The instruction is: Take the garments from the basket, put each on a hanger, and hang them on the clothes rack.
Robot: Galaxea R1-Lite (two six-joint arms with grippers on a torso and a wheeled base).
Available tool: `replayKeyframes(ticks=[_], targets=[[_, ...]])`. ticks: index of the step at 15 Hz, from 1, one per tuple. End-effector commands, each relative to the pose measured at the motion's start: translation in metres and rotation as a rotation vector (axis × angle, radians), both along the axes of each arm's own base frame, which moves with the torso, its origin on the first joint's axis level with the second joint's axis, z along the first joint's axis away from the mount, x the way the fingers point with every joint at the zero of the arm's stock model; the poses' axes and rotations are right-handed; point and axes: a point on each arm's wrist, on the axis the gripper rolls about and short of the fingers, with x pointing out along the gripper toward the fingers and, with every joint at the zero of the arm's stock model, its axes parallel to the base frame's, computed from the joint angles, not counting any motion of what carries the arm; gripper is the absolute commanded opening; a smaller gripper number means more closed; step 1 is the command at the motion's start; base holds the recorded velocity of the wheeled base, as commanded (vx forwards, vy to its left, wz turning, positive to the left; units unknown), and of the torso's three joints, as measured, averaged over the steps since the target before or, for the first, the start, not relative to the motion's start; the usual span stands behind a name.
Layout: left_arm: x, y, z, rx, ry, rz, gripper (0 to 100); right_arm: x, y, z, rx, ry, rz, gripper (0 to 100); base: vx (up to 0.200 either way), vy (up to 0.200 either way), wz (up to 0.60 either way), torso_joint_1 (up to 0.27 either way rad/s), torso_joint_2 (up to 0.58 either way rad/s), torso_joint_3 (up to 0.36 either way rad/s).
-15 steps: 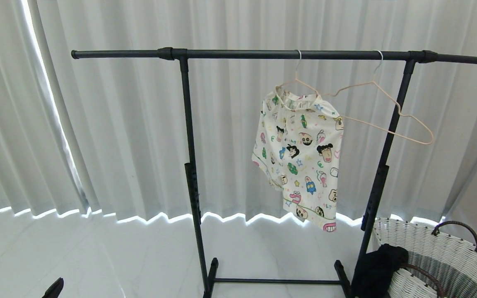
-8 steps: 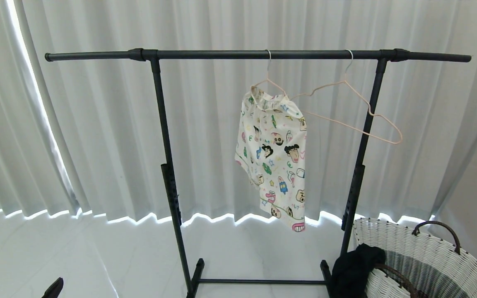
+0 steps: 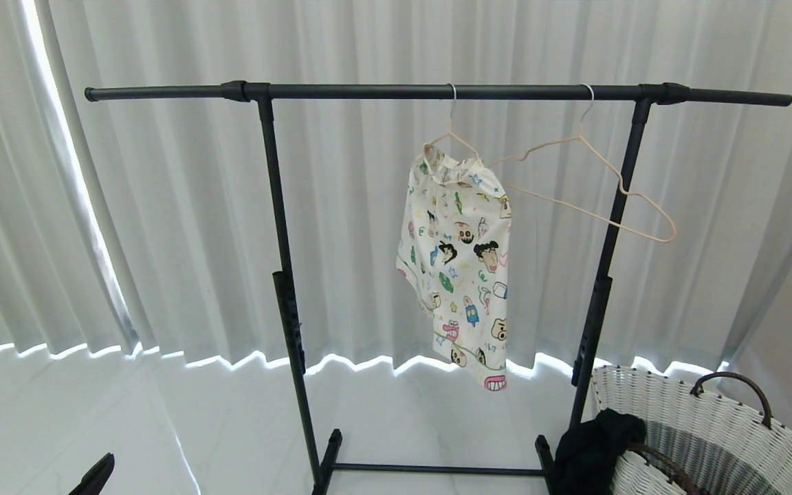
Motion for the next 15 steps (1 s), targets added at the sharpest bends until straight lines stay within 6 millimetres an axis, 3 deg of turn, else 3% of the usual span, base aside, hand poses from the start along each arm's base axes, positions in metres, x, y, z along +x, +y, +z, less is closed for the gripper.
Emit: replayKeyframes(ticks=[1, 7, 10, 12, 15], targets=[[0.007, 0.000, 0.005, -0.004, 0.014, -0.003, 100, 0.004, 0.000, -0.007, 0.026, 0.045, 0.020, 100, 0.200, 0.000, 0.00, -0.007, 0.00, 0.012], [0.020, 0.000, 0.018, -0.004, 0.019, -0.003, 100, 0.031, 0.004, -0.044, 0.083, 0.214, 0.026, 100, 0.200, 0.000, 0.00, 0.002, 0.00, 0.001], [0.029, 0.000, 0.020, -0.005, 0.045, -0.011, 100, 0.055, 0.009, -0.080, 0.072, 0.333, 0.040, 100, 0.200, 0.000, 0.00, 0.004, 0.00, 0.001], [0.031, -0.002, 0.023, -0.002, 0.034, -0.030, 100, 0.065, 0.014, -0.097, 0.066, 0.372, 0.061, 100, 0.000, 0.000, 0.00, 0.000, 0.00, 0.000], [0.030, -0.003, 0.022, -0.008, 0.037, -0.045, 100, 0.071, 0.034, -0.143, 0.055, 0.512, 0.176, 100, 0.000, 0.000, 0.00, 0.000, 0.00, 0.000]])
